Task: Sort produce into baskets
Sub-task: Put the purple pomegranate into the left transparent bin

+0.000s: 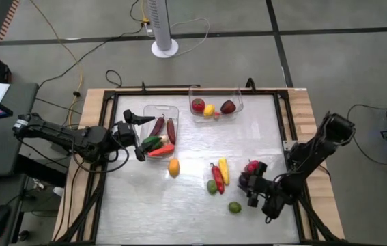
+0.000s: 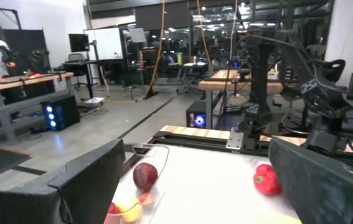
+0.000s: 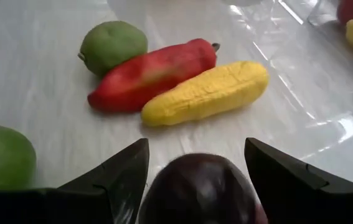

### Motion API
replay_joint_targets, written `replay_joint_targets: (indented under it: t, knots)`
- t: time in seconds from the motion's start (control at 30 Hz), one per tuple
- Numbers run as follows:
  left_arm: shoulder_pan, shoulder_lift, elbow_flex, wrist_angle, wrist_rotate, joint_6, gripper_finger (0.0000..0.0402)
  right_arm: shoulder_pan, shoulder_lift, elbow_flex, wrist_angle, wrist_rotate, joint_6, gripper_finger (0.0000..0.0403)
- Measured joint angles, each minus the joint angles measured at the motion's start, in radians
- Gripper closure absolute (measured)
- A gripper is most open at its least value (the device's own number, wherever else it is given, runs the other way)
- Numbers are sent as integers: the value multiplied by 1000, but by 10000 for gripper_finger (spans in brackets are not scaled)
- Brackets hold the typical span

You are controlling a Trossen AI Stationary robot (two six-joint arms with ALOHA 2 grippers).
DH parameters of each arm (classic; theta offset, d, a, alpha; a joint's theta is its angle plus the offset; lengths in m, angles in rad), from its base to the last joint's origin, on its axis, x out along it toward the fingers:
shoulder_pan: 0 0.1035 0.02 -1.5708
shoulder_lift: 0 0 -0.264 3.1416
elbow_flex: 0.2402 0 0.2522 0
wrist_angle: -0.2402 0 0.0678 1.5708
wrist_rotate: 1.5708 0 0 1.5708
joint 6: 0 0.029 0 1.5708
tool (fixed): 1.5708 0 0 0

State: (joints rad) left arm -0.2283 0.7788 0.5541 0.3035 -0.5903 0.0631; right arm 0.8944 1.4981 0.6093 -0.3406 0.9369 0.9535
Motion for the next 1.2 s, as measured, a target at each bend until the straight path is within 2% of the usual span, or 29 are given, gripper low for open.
replay_joint_targets:
  t: [0.33, 0.6, 0.77, 0.93, 1.2]
  knots:
    - [9, 0, 0, -16, -1, 0, 15, 0, 66, -73, 127, 5, 10, 116]
    - [9, 0, 0, -16, -1, -6, 15, -2, 109, -72, 132, 20, 7, 170]
    - [9, 0, 0, -11, -1, -1, 15, -32, 106, -66, 135, 16, -34, 172]
    - [23, 0, 0, 3, -1, 10, 15, -120, 73, -16, 133, 4, -272, 169]
    - [26, 0, 0, -5, 6, 2, 15, -281, 54, 150, 141, 3, -890, 169]
